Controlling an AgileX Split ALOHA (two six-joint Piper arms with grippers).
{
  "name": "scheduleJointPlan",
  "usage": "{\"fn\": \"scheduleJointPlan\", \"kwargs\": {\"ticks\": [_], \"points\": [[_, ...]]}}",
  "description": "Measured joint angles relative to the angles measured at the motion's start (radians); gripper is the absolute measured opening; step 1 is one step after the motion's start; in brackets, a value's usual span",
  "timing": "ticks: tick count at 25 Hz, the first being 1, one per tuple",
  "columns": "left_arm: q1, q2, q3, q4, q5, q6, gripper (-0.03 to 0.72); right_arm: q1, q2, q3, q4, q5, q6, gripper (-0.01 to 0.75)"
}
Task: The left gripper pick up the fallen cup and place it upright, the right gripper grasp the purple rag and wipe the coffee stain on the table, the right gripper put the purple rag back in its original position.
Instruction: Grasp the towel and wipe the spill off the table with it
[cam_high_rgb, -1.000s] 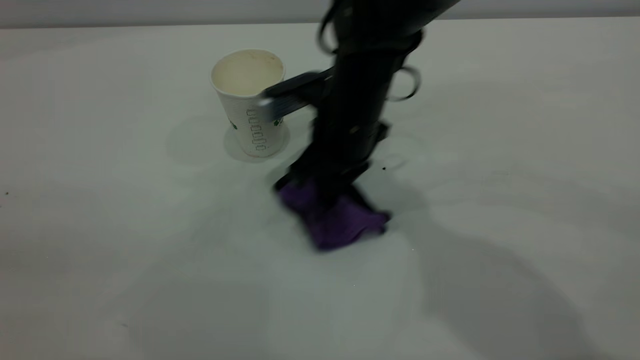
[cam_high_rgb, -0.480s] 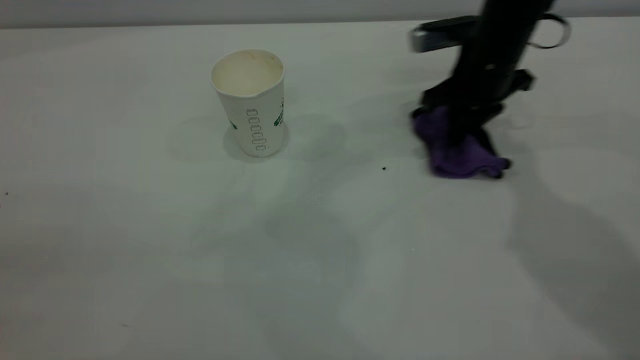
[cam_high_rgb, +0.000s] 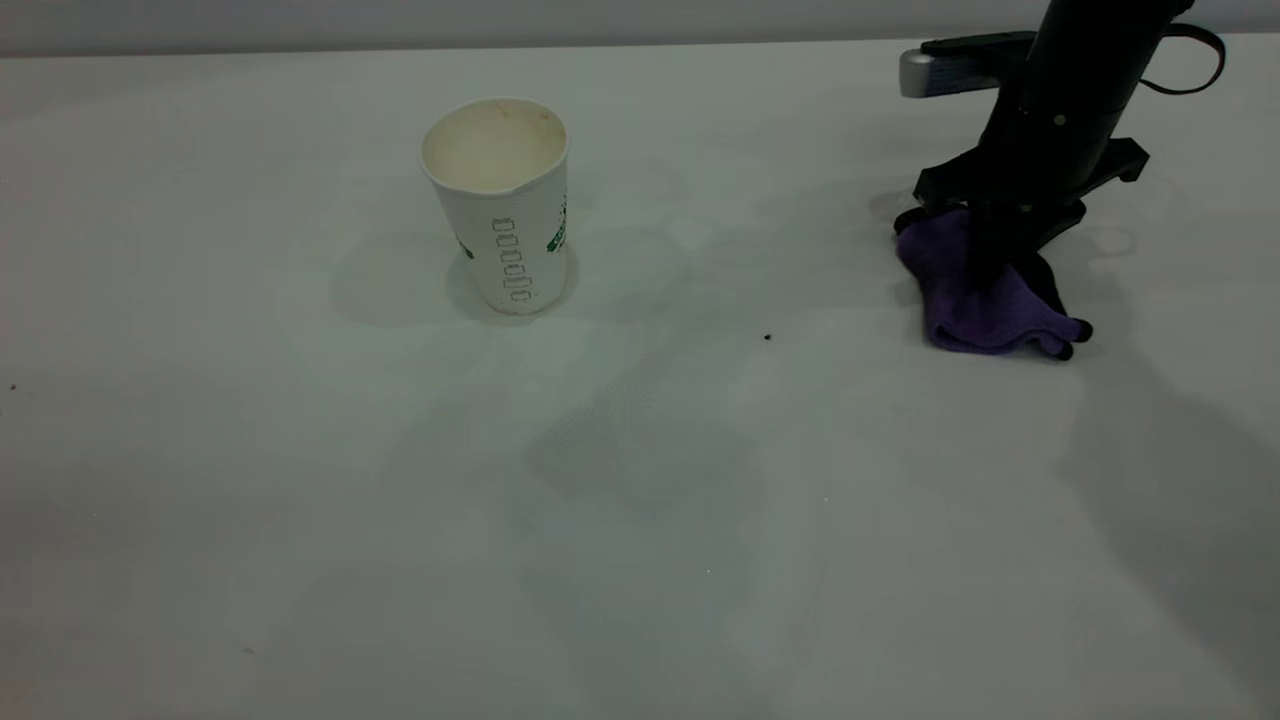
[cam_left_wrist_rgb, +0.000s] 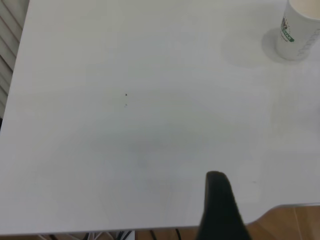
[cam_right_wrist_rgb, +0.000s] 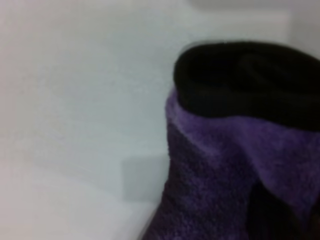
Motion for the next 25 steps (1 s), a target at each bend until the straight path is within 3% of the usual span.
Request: {"fn": "scheduleJointPlan", "kwargs": {"ticks": [3, 9, 13, 20, 25], "points": [[0.000, 0.000, 0.000, 0.000, 0.000, 0.000, 0.532, 0.022, 0.000, 0.000, 0.005, -0.004, -0.012, 0.143], [0.000, 0.000, 0.000, 0.000, 0.000, 0.000, 0.532, 0.036, 0.000, 0.000, 0.011, -0.006, -0.016, 0.416], [0.000, 0.000, 0.000, 0.000, 0.000, 0.000, 0.532, 0.050, -0.001, 0.000, -0.038, -0.004, 0.019, 0.532], [0.000, 0.000, 0.000, 0.000, 0.000, 0.000, 0.532, 0.054, -0.008, 0.000, -0.262, -0.003, 0.237, 0.564], [0.000, 0.000, 0.000, 0.000, 0.000, 0.000, 0.532, 0.052, -0.045, 0.008, -0.318, 0.048, 0.285, 0.565]]}}
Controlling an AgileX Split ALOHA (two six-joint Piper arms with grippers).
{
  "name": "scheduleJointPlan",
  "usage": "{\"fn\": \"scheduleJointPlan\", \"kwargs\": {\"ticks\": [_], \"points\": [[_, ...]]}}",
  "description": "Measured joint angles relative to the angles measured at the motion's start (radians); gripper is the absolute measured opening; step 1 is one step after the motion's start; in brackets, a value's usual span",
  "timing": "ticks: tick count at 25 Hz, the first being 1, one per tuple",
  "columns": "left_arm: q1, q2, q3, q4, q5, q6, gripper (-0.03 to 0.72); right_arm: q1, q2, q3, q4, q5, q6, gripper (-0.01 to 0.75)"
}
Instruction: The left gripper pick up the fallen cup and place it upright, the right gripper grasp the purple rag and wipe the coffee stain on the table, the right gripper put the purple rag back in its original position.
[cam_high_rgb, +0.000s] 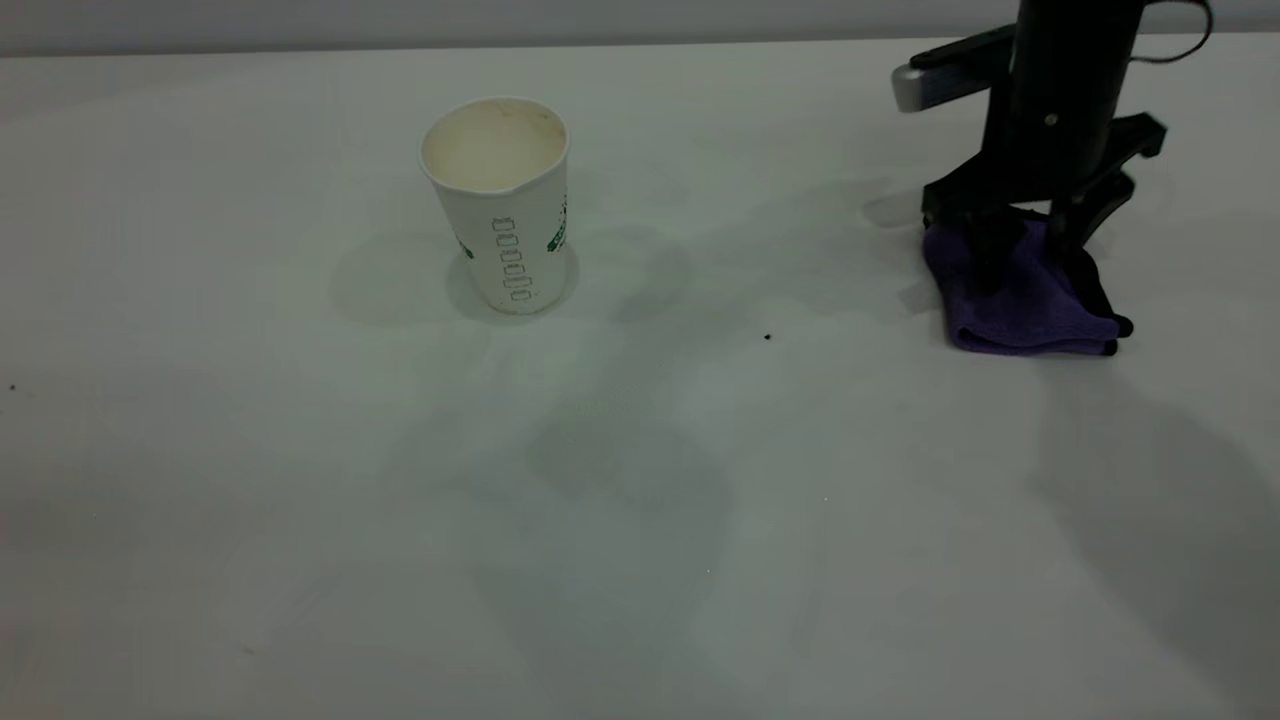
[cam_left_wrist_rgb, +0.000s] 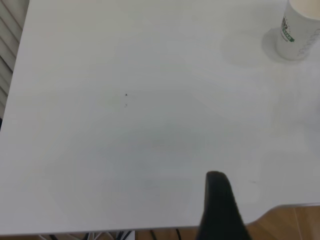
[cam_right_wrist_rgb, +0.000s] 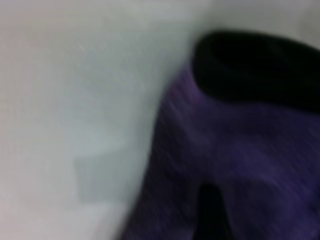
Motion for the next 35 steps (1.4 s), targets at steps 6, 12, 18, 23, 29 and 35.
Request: {"fn": "scheduleJointPlan", "kwargs": {"ticks": [6, 12, 18, 23, 29, 35], "points": [[0.000, 0.000, 0.000, 0.000, 0.000, 0.000, 0.532, 0.010, -0.145, 0.003, 0.028, 0.064, -0.017, 0.565], [0.000, 0.000, 0.000, 0.000, 0.000, 0.000, 0.532, 0.029, -0.305, 0.004, 0.111, 0.271, -0.060, 0.548], [0.000, 0.000, 0.000, 0.000, 0.000, 0.001, 0.532, 0.031, -0.509, 0.004, 0.127, 0.448, -0.074, 0.515], [0.000, 0.000, 0.000, 0.000, 0.000, 0.000, 0.532, 0.031, -0.696, 0.011, 0.172, 0.484, -0.075, 0.511], [0.000, 0.000, 0.000, 0.000, 0.000, 0.000, 0.532, 0.031, -1.002, 0.188, 0.273, 0.496, -0.075, 0.511], [0.000, 0.000, 0.000, 0.000, 0.000, 0.000, 0.532, 0.031, -1.307, 0.455, 0.256, 0.507, -0.075, 0.511]]}}
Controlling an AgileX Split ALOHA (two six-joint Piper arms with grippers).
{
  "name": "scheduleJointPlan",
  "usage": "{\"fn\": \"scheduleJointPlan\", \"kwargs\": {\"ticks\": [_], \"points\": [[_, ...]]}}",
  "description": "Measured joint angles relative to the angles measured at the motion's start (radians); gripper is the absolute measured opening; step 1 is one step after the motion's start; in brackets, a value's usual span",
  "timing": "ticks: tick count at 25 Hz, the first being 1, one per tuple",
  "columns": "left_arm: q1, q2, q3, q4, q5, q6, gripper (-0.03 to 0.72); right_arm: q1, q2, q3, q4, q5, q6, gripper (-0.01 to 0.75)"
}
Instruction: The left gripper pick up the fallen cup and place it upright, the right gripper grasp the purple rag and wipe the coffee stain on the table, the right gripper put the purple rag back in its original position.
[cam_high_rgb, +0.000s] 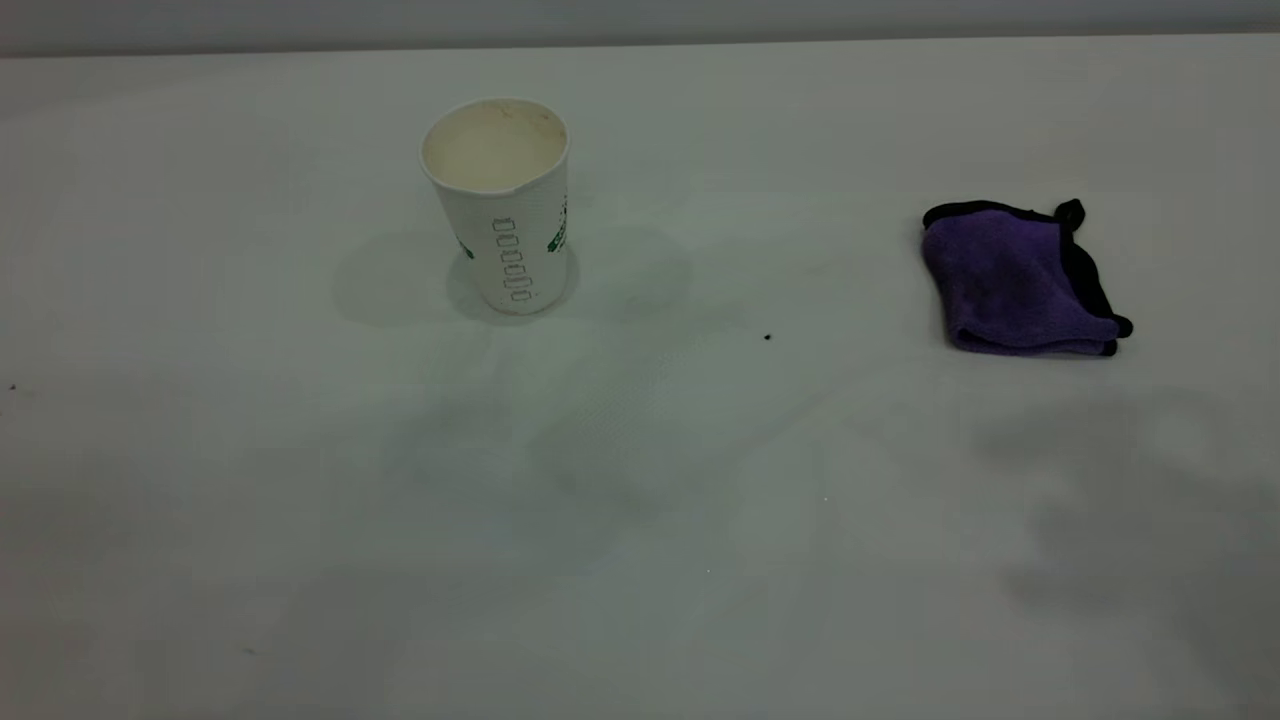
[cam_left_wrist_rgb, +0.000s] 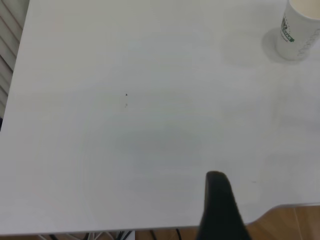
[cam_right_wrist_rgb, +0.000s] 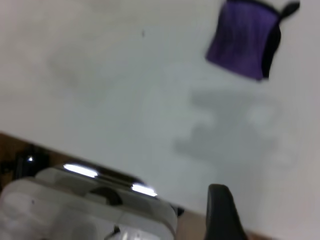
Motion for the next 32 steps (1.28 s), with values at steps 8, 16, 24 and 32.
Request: {"fn": "scheduleJointPlan", "kwargs": {"ticks": [8, 16, 24, 32], "points": [[0.000, 0.000, 0.000, 0.000, 0.000, 0.000, 0.532, 0.000, -0.348, 0.407, -0.003, -0.020, 0.022, 0.511], [0.000, 0.000, 0.000, 0.000, 0.000, 0.000, 0.532, 0.000, -0.683, 0.684, -0.097, -0.087, 0.098, 0.511], [0.000, 0.000, 0.000, 0.000, 0.000, 0.000, 0.532, 0.000, -0.893, 0.726, -0.106, -0.116, 0.098, 0.511], [0.000, 0.000, 0.000, 0.000, 0.000, 0.000, 0.532, -0.005, -0.940, 0.726, -0.106, -0.115, 0.098, 0.511]]}}
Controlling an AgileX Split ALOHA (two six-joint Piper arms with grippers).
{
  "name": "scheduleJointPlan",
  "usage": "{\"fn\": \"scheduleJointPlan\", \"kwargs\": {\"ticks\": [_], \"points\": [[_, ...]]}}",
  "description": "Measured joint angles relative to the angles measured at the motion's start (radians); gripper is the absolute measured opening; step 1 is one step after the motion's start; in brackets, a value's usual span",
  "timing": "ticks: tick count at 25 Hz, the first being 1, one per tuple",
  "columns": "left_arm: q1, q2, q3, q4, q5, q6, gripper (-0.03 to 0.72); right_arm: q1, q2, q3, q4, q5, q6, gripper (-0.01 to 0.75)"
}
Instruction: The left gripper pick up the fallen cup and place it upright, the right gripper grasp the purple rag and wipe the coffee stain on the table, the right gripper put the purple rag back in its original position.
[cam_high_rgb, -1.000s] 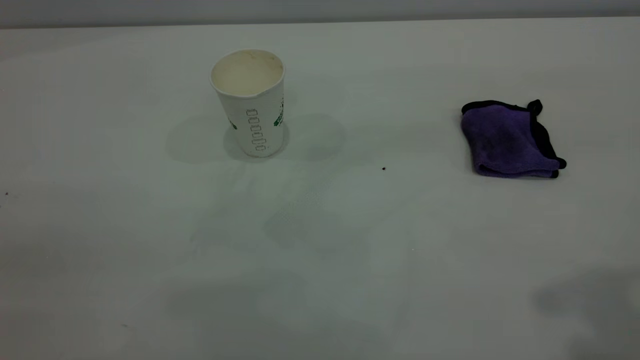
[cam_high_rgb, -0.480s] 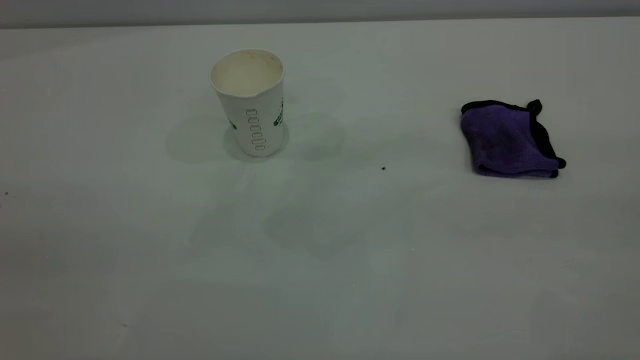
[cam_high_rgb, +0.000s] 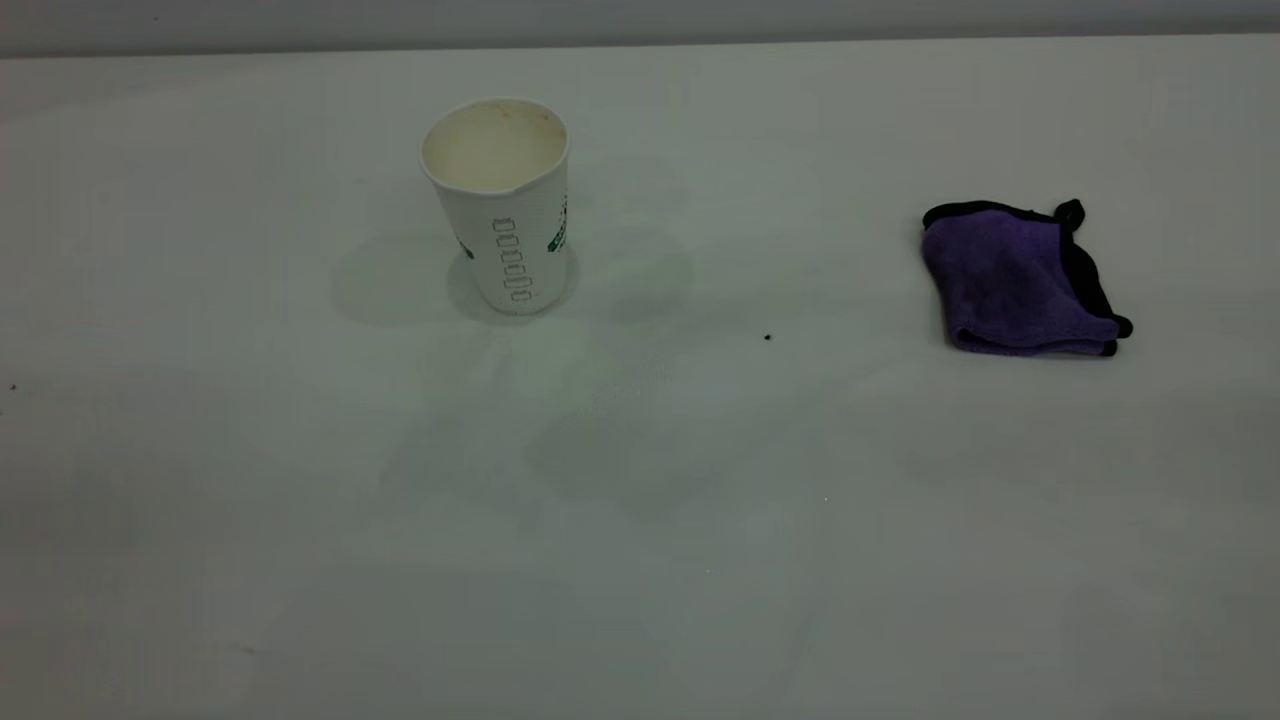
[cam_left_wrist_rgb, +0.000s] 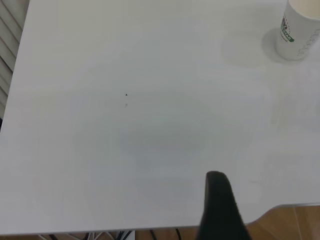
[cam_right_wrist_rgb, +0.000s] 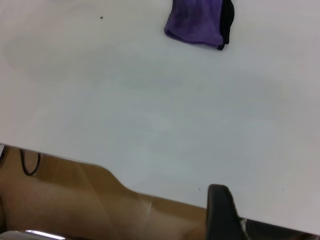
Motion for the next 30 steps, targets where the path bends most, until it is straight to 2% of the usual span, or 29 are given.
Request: {"fn": "scheduleJointPlan", "kwargs": {"ticks": [3, 8, 11, 18, 30], "points": [[0.000, 0.000, 0.000, 0.000, 0.000, 0.000, 0.532, -0.080, -0.015, 0.000, 0.027, 0.000, 0.000, 0.511], [0.000, 0.000, 0.000, 0.000, 0.000, 0.000, 0.532, -0.267, -0.085, 0.000, 0.035, 0.000, 0.000, 0.511], [0.000, 0.000, 0.000, 0.000, 0.000, 0.000, 0.532, -0.323, -0.133, 0.000, 0.035, 0.000, 0.000, 0.511], [0.000, 0.000, 0.000, 0.000, 0.000, 0.000, 0.532, -0.327, -0.274, 0.000, 0.035, 0.002, 0.000, 0.511], [0.000, 0.000, 0.000, 0.000, 0.000, 0.000, 0.532, -0.327, -0.282, 0.000, 0.038, 0.005, 0.000, 0.510]]}}
